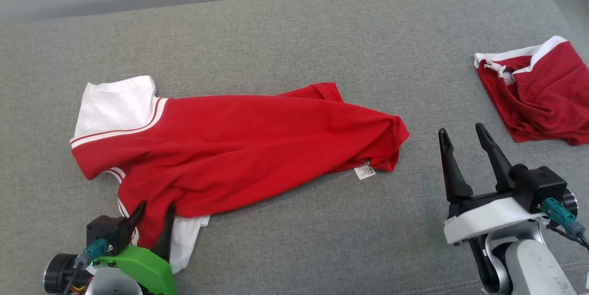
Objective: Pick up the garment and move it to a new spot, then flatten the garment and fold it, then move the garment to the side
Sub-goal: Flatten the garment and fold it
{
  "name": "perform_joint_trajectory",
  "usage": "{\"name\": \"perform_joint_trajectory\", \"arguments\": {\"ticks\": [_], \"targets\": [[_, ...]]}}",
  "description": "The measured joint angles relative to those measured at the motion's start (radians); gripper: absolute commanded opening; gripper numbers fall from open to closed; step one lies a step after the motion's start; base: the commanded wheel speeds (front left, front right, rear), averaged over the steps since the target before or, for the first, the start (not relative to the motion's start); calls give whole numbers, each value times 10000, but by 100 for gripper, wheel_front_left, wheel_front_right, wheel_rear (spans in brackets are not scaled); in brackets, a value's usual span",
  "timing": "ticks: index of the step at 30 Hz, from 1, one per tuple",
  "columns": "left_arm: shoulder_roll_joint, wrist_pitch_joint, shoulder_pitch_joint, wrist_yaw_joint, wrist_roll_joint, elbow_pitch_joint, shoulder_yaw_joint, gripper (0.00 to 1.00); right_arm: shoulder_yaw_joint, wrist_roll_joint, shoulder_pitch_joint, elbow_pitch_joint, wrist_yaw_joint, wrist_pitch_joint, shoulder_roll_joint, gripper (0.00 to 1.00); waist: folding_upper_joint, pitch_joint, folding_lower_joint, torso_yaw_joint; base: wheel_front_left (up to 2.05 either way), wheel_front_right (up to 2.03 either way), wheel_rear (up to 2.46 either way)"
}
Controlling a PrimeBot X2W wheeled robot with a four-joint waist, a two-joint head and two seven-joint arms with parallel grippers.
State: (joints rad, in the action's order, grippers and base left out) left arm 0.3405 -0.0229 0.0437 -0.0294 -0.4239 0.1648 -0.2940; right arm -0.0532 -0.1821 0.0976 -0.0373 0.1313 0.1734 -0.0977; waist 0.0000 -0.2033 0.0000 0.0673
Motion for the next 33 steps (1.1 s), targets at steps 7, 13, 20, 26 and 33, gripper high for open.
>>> {"name": "perform_joint_trajectory", "arguments": {"ticks": [7,13,20,26,33], "targets": [[238,123,352,-221,349,-468,50,0,-38,-92,159,-33,0,50,21,100,0,-167,0,-7,0,0,0],[566,255,1253,-324,702,-1348,207,0,71,-176,364,-61,0,132,73,100,0,-422,0,60,0,0,0],[943,-29,2731,-63,570,-579,548,0,-171,-353,783,-268,0,288,209,100,0,-887,0,432,0,0,0],[1012,441,3825,491,234,1319,769,100,-405,-514,1104,-610,0,491,293,100,0,-1312,0,896,0,0,0],[738,1716,4582,627,178,2742,871,100,-433,-554,1274,-892,0,663,336,100,0,-1629,1,1281,0,0,0]]}}
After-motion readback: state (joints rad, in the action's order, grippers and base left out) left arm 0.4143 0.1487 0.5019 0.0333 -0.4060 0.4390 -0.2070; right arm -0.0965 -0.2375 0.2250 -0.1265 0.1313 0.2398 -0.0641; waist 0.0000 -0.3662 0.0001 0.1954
